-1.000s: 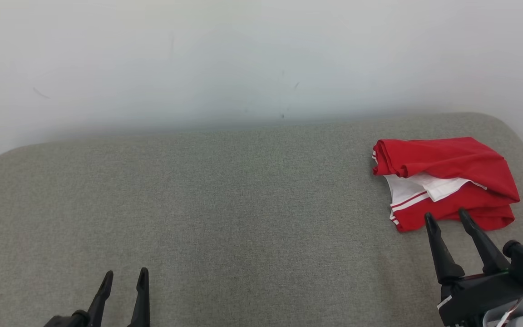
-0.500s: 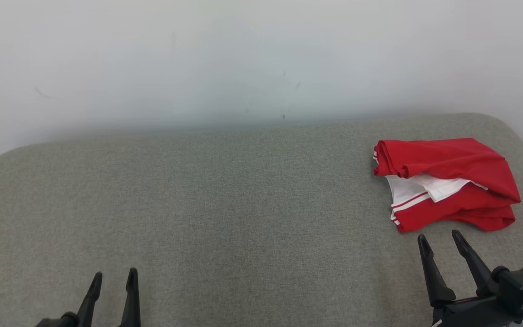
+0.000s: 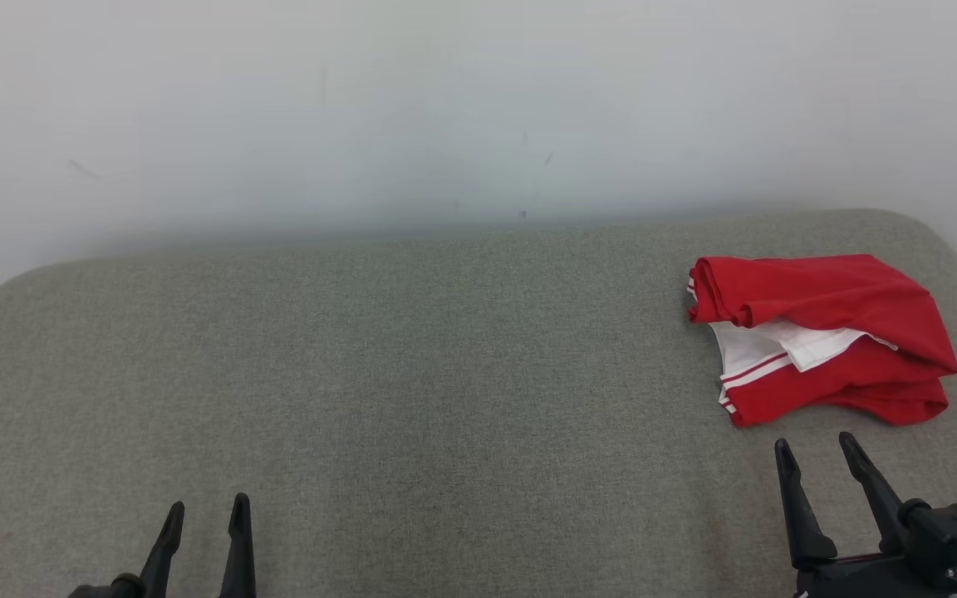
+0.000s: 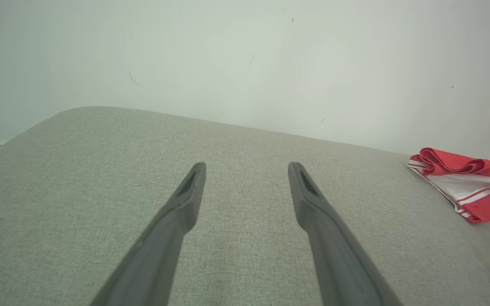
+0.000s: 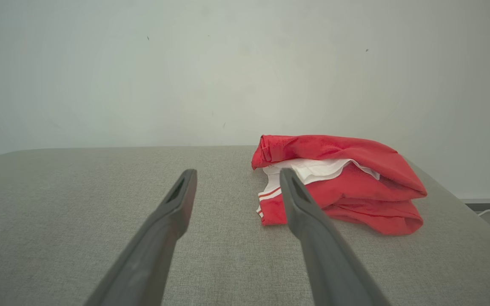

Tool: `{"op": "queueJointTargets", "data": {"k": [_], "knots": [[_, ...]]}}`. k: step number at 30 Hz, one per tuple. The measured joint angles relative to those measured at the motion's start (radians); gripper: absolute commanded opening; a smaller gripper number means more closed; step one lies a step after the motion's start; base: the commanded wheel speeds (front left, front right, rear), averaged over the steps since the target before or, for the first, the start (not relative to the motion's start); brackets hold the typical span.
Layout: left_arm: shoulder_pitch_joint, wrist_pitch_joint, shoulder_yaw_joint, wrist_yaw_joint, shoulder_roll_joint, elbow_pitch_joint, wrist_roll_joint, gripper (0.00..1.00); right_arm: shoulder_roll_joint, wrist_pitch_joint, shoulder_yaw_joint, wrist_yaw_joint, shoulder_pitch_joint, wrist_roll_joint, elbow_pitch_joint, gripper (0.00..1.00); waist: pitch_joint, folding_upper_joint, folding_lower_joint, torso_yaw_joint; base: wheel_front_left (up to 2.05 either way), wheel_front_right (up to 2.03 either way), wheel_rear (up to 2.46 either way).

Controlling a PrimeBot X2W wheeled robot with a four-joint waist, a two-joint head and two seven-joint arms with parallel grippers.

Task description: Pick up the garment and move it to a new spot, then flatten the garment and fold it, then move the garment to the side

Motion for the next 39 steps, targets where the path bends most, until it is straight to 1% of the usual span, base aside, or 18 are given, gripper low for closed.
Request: {"op": "queueJointTargets", "data": {"k": [20,39], "knots": [[0.0,0.013,0.018,0.0,-0.016,-0.004,-0.001,1.0,0.03,-0.005,-0.028,0.0,0.018,-0.026,0.0,1.0,0.008,0.0,0.0,0.003,0.0,0.0,0.0],[0.001,0.018,0.033,0.0,-0.024,-0.022,-0.002,1.0,0.04,-0.006,-0.04,0.0,0.018,-0.053,-0.001,1.0,0.01,0.0,0.0,-0.002,0.0,0.0,0.0]]}}
